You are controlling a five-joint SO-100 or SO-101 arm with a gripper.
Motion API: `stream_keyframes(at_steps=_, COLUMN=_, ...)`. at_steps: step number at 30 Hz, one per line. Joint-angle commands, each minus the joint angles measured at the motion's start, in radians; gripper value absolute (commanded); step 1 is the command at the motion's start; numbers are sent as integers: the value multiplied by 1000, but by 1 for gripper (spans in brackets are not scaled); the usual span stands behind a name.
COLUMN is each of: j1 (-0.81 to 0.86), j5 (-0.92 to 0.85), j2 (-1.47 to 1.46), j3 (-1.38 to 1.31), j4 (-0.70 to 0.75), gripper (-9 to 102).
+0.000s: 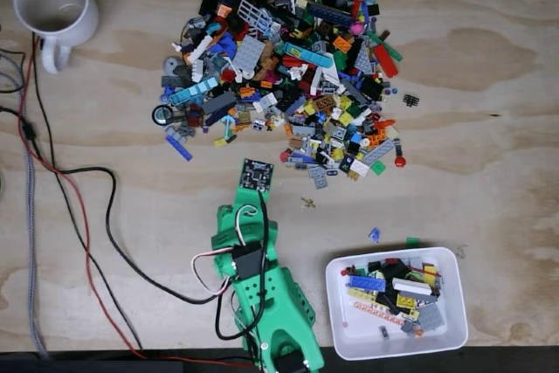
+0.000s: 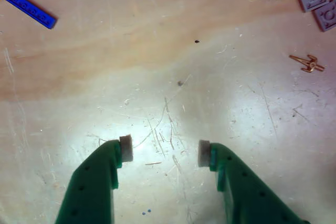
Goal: Find the closest Lego and put it in the bin.
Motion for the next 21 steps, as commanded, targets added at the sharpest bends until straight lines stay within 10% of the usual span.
stream_keyframes(at_steps=1, j1=89, j5=-11, j2=-67, j3=12, j4=-77, gripper=16)
stream_keyframes(at_steps=15, j1=98, j5=-6, j2=-78, j3=12, j4=-80, gripper=16)
stream_keyframes(at_steps=21, j1=247, j5=155, j2=-350, j3=17, j4=-342, gripper=17)
